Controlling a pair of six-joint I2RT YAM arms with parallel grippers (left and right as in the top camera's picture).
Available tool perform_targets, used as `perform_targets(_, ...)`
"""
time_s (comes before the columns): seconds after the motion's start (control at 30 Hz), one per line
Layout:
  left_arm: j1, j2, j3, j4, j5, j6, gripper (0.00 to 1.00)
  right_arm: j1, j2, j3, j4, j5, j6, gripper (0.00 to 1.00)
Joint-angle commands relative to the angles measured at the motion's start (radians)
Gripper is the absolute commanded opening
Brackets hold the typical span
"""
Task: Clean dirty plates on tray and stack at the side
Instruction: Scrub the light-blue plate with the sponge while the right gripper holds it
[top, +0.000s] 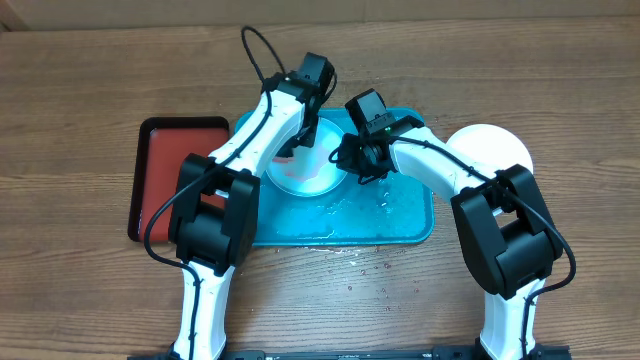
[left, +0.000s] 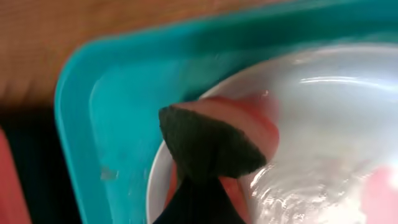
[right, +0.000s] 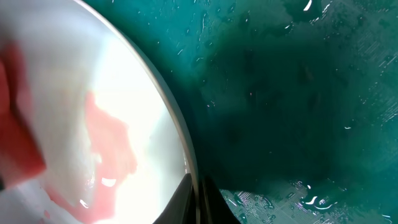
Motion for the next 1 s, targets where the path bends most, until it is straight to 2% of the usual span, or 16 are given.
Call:
perform_targets(0.0,-0.002,0.014,0.01,-0.042,0.021,-0.087,0.04,0.005,0.015,-0.009,-0.006,0.008,-0.001,0.04)
perform_targets(0.13,-0.002,0.014,0.01,-0.086,0.251,0.066,0.04,0.005,0.015,-0.009,-0.005,0.008,0.0,0.04)
perform_targets(0.2,-0.004,0.014,0.01,-0.087,0.413,0.176,0.04,0.005,0.015,-0.009,-0.005,0.008,0.0,0.04)
perform_targets(0.27,-0.007,0.014,0.006,-0.069,0.513,0.276,0.04,0.005,0.015,-0.009,-0.005,0.008,0.0,0.04)
perform_targets(0.37,-0.007,0.014,0.003,-0.02,0.486,0.326,0.04,0.005,0.015,-0.009,-0.005,0.008,0.0,0.04)
perform_targets(0.47,-0.007,0.014,0.001,0.04,0.341,0.248,0.04,0.005,0.015,-0.009,-0.006,0.008,-0.001,0.04)
perform_targets(0.67,-0.006,0.014,0.0,0.077,-0.023,-0.064,0.04,0.005,0.015,-0.009,-0.006,0.008,-0.001,0.04)
perform_targets(0.83,-0.006,0.014,0.0,-0.007,-0.037,-0.154,0.04,0.005,0.015,-0.009,-0.006,0.008,-0.004,0.04)
perform_targets(0.97,-0.007,0.014,0.0,-0.113,0.0,-0.152,0.04,0.005,0.015,-0.009,-0.005,0.008,-0.004,0.04)
